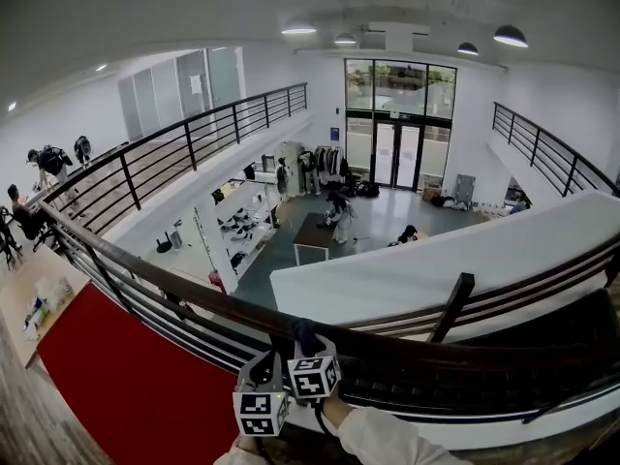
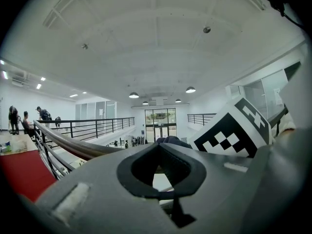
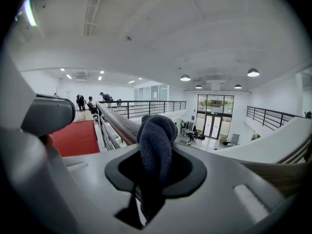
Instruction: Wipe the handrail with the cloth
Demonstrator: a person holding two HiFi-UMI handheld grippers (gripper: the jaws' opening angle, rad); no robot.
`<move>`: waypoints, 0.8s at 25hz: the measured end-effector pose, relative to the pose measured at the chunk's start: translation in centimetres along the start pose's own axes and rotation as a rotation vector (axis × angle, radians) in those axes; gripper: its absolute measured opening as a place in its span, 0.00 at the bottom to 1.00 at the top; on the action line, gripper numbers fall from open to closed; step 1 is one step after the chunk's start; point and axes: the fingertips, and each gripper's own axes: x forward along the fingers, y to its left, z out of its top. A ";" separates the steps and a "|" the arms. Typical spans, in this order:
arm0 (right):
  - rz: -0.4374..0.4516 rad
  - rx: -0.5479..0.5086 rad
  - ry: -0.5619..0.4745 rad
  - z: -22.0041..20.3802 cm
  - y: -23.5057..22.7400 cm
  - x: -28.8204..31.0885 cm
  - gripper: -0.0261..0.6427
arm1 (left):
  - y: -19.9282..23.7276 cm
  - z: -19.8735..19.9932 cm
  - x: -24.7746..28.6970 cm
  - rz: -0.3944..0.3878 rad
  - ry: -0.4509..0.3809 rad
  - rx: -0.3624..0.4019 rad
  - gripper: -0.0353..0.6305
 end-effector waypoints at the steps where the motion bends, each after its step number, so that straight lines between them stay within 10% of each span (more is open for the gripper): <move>1: -0.001 0.007 -0.001 -0.1 -0.3 -0.2 0.18 | -0.5 0.0 0.0 -0.005 0.003 0.004 0.06; 20: -0.092 0.030 -0.031 -4.1 -9.5 -8.0 0.18 | -10.6 -1.4 3.0 -0.150 0.025 0.026 0.06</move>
